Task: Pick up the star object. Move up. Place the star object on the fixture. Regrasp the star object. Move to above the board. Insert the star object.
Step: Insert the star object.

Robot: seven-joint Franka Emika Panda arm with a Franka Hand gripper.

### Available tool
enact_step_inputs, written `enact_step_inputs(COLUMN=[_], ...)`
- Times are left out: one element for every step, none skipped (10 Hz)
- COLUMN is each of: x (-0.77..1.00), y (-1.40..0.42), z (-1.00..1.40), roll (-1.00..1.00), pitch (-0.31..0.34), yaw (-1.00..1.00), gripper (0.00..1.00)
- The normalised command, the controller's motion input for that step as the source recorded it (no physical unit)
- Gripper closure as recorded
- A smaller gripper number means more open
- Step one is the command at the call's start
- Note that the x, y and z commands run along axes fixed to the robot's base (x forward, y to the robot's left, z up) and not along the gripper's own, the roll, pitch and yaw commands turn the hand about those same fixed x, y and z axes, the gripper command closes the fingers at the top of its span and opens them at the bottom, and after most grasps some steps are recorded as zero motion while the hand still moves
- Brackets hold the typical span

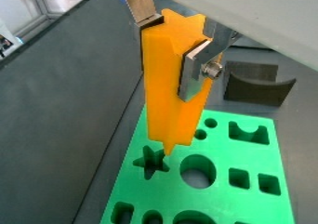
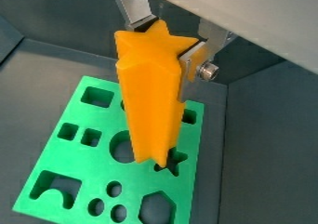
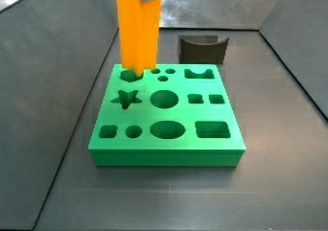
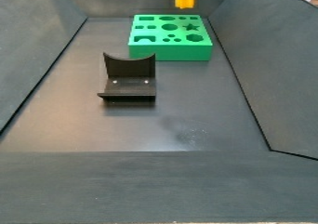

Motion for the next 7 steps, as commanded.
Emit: enact_step_inputs(x=[-0.04, -0.03, 0.00, 0.00, -0.11, -0.10, -0.04], y=[-0.04, 0.00, 0.00, 0.00, 0.00, 0.00, 0.00], z=[-0.48, -0.40, 0.00, 0.00, -0.09, -0.16, -0.03], roll=[-0.12, -0.11, 0.00, -0.01, 0.00, 0.00, 0.00], pitch=[-0.163, -0.119, -0.031, 0.000, 0.000, -0.046, 0.000], yaw=[-0.12, -0.10, 0.00, 0.00, -0.06, -0.04, 0.00], gripper=[1.00, 1.00, 1.00, 1.00, 1.00, 1.00, 1.00])
